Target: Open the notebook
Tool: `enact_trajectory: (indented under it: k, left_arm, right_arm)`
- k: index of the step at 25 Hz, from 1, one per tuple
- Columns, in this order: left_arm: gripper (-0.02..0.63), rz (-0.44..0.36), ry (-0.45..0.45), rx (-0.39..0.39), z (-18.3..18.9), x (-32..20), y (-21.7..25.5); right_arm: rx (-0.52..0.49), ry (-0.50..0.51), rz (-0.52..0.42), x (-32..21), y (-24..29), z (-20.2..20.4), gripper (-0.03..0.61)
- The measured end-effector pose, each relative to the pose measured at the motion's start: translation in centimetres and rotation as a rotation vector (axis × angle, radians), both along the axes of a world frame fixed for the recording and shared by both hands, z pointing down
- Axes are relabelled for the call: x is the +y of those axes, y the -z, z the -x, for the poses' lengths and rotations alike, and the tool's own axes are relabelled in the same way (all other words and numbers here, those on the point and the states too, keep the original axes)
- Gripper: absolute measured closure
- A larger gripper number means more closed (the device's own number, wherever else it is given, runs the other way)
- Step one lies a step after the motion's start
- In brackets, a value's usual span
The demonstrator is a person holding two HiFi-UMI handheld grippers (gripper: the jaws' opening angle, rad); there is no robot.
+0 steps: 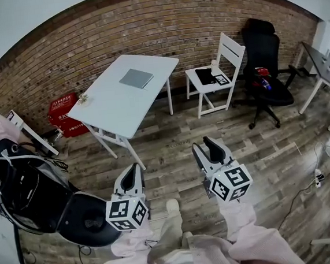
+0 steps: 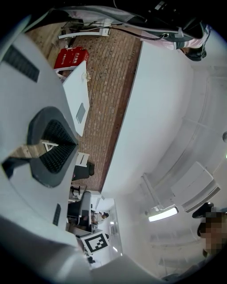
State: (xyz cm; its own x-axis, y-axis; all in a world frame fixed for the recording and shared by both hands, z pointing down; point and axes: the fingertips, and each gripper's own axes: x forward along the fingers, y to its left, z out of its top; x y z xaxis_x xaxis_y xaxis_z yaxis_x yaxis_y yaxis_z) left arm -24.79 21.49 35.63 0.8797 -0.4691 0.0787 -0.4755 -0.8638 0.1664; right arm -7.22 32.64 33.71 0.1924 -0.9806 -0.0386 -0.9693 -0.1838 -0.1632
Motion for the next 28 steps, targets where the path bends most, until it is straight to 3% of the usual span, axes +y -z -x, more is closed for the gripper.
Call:
enact_trajectory:
  k: [9,28]
  left_arm:
    - [0.62,0.041,0.005,-0.015,-4.1,-5.9,-2.0]
    - [0.62,0.144,0.005,-0.05,-13.6,-22.3,-5.2]
  right_arm:
    - [-0.012,0.0,0.051,-6.1,-2.2,-4.2,0.43]
    - [-0.082,0.025,0.12,-24.0,-5.0,-12.7,0.43]
